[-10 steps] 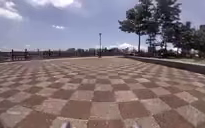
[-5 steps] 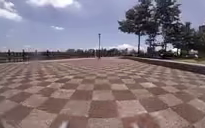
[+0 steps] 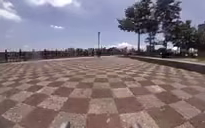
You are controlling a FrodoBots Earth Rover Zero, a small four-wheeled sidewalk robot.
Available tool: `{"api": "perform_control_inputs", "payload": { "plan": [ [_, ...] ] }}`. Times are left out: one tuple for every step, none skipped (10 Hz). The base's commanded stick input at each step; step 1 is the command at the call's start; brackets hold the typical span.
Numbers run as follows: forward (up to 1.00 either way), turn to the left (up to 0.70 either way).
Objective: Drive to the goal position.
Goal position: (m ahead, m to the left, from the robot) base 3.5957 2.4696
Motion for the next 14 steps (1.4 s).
{"api": "perform_control_inputs", "payload": {
  "plan": [
    [0.70,0.00],
    [0.70,0.00],
    [0.70,0.00],
    [0.70,0.00],
    [0.70,0.00],
    [0.70,0.00],
    [0.70,0.00],
    [0.70,0.00],
    [0.70,0.00],
    [0.70,0.00],
    [0.70,0.00],
    [0.70,0.00],
    [0.70,0.00],
    [0.70,0.00]
  ]
}}
